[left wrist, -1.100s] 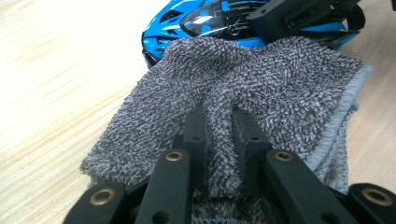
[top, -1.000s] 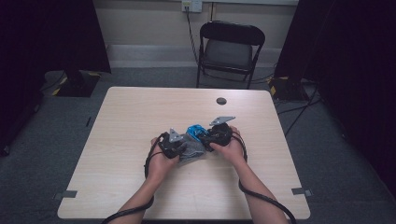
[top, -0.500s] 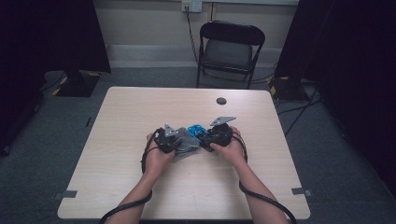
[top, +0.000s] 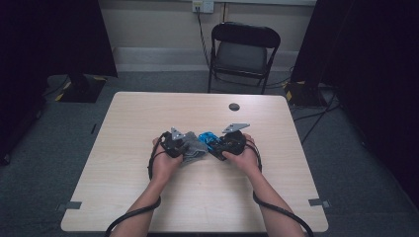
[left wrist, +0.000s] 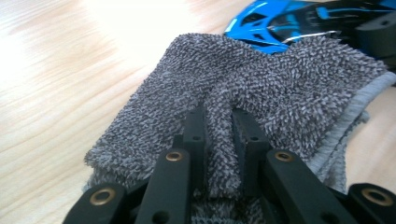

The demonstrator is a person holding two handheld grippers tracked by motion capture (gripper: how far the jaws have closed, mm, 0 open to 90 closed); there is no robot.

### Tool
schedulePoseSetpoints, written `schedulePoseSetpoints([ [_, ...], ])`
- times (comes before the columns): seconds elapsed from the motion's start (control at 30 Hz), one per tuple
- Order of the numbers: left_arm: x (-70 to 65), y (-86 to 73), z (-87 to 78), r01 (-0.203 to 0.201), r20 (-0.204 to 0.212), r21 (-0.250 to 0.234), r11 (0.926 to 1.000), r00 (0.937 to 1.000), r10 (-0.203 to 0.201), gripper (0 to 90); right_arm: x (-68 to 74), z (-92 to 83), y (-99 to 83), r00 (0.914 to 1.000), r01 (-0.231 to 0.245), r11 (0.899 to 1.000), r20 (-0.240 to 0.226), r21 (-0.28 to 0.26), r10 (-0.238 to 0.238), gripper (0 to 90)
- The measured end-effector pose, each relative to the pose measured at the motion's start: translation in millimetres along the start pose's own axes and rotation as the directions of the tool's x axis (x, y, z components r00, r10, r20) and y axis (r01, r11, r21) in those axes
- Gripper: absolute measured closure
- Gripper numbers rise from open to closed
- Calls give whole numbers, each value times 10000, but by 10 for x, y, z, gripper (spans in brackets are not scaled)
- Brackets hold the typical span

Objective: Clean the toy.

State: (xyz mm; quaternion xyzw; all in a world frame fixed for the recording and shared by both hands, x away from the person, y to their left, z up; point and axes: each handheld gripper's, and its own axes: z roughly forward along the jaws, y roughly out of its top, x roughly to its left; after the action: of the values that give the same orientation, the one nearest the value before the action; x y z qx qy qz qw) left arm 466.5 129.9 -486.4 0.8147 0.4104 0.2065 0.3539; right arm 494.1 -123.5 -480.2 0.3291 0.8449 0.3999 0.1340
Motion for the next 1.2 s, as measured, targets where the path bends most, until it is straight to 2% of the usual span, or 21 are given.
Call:
schedulePoseSetpoints([
  [0.4, 157, 68, 58, 294, -544, 208, 9994, 9981, -282, 777, -1, 1, -3, 10000, 14, 10000, -3, -32, -14, 437],
  [0.53, 206, 80, 85, 585, -723, 156, 9982, 9957, -573, 777, 0, 0, -3, 10000, 8, 10000, 6, -34, -8, 437],
  [0.63, 256, 83, 80, 552, -1082, 183, 9983, 9927, -529, 778, 0, 0, -5, 10000, 5, 10000, 4, -42, -5, 437],
  [0.7, 289, 83, 60, 640, -1171, 120, 9979, 9912, -621, 778, 1, -1, -4, 10000, 9, 10000, 13, -30, -9, 437],
  [0.83, 355, 56, -8, 1015, -1157, -97, 9948, 9880, -1020, 778, -1, -1, -5, 10000, 9, 10000, 2, -39, -9, 437],
  [0.93, 379, 44, -79, 1036, -1148, -225, 9944, 9878, -1056, 778, -2, -3, -13, 10000, 15, 10000, -5, -72, -15, 437],
  [1.03, 383, 39, -160, 1011, -994, -362, 9942, 9896, -1043, 778, -1, -5, -12, 10000, 15, 10000, 0, -62, -15, 437],
  [1.1, 379, 34, -215, 788, -987, -367, 9962, 9917, -821, 778, 1, -5, -10, 10000, 23, 10000, 8, -42, -23, 437],
  [1.2, 373, 20, -295, 731, -829, -539, 9959, 9935, -774, 778, 0, -6, -10, 10000, 22, 10000, 9, -37, -22, 437],
])
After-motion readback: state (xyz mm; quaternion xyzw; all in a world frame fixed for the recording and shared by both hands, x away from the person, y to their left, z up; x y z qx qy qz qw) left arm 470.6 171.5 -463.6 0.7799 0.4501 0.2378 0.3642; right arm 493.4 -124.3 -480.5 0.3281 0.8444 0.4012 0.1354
